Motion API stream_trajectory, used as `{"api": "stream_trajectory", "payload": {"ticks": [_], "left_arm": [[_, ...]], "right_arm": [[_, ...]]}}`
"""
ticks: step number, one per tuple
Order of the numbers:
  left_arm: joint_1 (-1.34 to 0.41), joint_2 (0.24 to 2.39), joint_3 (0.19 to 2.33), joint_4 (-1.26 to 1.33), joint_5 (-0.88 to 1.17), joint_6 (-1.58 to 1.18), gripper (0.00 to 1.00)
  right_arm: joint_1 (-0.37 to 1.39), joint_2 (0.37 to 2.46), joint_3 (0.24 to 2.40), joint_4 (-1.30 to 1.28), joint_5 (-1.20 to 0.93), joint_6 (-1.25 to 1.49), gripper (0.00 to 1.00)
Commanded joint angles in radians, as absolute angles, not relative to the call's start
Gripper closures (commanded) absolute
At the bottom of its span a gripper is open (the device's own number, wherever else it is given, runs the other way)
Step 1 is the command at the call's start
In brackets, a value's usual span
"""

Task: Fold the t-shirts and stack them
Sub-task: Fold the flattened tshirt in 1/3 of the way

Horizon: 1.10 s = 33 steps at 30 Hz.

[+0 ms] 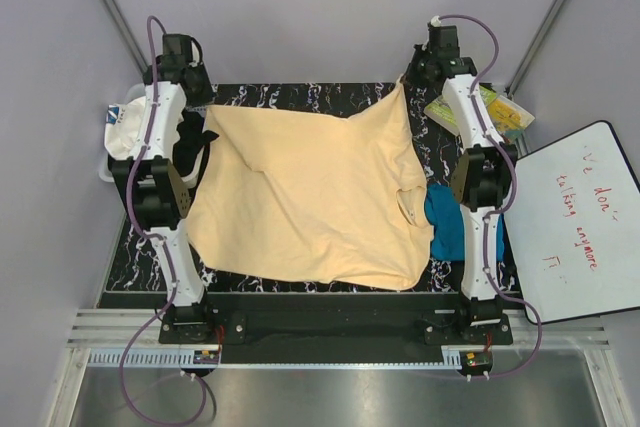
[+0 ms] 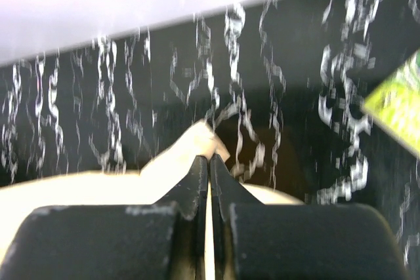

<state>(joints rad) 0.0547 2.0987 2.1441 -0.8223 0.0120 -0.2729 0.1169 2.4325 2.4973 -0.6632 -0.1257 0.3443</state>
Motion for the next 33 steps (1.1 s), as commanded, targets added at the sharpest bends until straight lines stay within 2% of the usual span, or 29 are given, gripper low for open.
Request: {"api": "stream_trajectory", "payload": {"ticks": [1,14,20,27,28,29,30,31,32,33], "left_arm": [[0.06,1.953,2.063,-0.834,0.034,-0.259,1.0],[0.058,1.858,1.813,-0.943,0.006,-0.244,1.0],[0.058,1.861,1.801,-0.962,0.002,-0.241,1.0],[0.06,1.904,1.815,-1.011,-0.063,-0.235,1.0],[0.06,1.914,1.831,-1.04,-0.066,-0.235,0.94],[0.058,1.925,1.842,-1.057,-0.069,-0.233,0.5],[0.058,1.942,1.85,-1.072,-0.086,-0.233,0.31],[0.058,1.947,1.865,-1.092,-0.1,-0.239,0.18],[0.058,1.945,1.864,-1.094,-0.109,-0.244,0.01],[0.058,1.936,1.865,-1.092,-0.117,-0.245,0.01]], "right_arm": [[0.121,2.217,2.398,-0.678,-0.189,0.348,1.0],[0.127,1.793,1.933,-0.827,-0.216,0.348,1.0],[0.13,1.619,1.713,-0.951,-0.265,0.357,1.0],[0.137,1.513,1.412,-1.028,-0.354,0.39,1.0],[0.14,1.508,1.36,-1.037,-0.366,0.391,1.0],[0.143,1.509,1.338,-1.045,-0.394,0.388,1.0],[0.144,1.512,1.322,-1.06,-0.403,0.381,1.0],[0.147,1.514,1.29,-1.075,-0.408,0.373,1.0],[0.152,1.509,1.273,-1.075,-0.422,0.368,1.0],[0.158,1.509,1.258,-1.077,-0.425,0.365,1.0]]}}
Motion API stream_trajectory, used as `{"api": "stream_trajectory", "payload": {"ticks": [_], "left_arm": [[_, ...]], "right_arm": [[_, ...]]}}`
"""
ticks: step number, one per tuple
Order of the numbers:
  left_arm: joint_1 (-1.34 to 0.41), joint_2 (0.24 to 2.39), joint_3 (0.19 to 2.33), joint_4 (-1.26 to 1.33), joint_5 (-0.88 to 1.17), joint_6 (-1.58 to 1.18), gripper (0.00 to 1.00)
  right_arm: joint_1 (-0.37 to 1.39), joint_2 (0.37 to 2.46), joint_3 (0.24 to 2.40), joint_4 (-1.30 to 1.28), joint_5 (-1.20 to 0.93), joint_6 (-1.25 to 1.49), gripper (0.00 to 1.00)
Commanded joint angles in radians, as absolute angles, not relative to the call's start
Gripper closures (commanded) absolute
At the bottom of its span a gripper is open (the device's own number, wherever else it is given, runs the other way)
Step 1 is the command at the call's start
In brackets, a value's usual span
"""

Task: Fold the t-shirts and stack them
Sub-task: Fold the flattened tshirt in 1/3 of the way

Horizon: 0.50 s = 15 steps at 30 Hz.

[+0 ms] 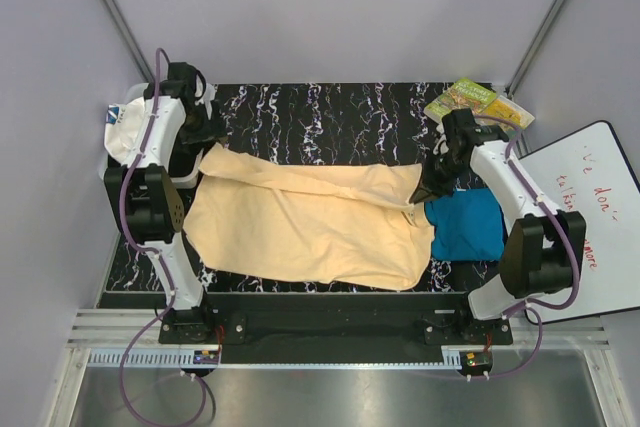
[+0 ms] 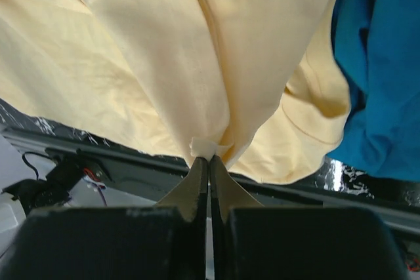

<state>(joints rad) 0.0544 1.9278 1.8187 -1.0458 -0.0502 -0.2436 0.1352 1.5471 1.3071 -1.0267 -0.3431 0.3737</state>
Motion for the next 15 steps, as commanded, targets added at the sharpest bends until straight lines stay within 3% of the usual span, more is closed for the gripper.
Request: {"api": "stream_trajectory", "payload": {"ticks": [1,10,15], "left_arm": [[0.058,1.931,1.874,-1.092,-0.117,-0.248,0.01],[0.02,1.917,1.921,-1.048,-0.023,-0.229,0.01],[-0.054,1.962,1.916,-1.042,-0.011,-0.218,0.01]], "right_arm": [[0.16,1.506,1.227,-1.078,-0.426,0.357,1.0],[0.166,1.571,1.111,-1.098,-0.449,0.33,1.0],[0.167,1.605,1.13,-1.146,-0.449,0.292,0.88]]}}
